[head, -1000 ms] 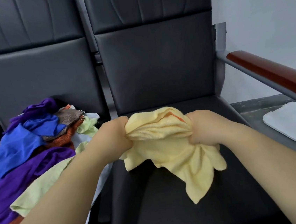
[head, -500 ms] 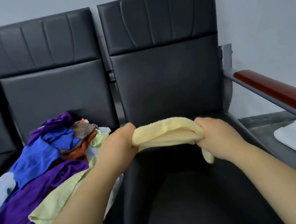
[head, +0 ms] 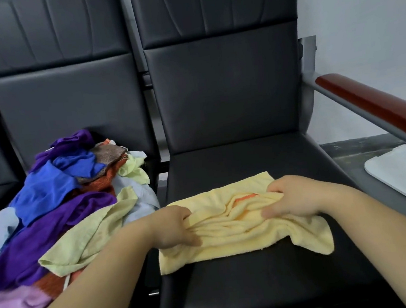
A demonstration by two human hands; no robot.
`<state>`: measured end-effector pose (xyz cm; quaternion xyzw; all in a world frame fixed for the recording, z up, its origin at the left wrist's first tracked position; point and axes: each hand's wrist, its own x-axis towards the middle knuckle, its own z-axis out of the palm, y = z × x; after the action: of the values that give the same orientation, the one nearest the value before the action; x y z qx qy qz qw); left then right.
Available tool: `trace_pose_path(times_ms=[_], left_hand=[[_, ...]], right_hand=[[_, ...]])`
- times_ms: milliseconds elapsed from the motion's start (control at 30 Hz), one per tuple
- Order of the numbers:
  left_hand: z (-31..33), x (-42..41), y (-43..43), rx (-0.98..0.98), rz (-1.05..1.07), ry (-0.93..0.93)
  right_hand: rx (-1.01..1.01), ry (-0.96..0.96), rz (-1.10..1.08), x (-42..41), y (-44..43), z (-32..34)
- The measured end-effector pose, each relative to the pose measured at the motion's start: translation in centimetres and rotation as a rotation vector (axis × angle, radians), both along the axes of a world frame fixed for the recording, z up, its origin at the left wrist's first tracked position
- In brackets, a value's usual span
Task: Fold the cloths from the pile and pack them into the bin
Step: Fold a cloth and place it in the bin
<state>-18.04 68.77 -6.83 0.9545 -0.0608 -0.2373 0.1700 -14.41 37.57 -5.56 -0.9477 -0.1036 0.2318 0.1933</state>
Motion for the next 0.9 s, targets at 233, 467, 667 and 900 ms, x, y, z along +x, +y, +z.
trace_pose_path(times_ms=[233,467,667,900], left_hand=[[-0.9,0.3,-0.4,-0.088,0.088,-0.049],[-0.6,0.2,0.2,0.033,0.042,-0.029],[-1.2,1.3,0.4,0.054,0.125,-0.132],[-1.2,2.1,1.1,0.084,0.196,-0.155]], right_hand=[[-0.093,0.119,0.022,-0.1,1.6,-0.6],[-0.015,0.299,-0.007,0.0,0.5,0.5],[0.013,0.201,-0.181,0.8,0.1,0.3],[-0.038,0.129,-0.253,1.2,0.5,-0.2]])
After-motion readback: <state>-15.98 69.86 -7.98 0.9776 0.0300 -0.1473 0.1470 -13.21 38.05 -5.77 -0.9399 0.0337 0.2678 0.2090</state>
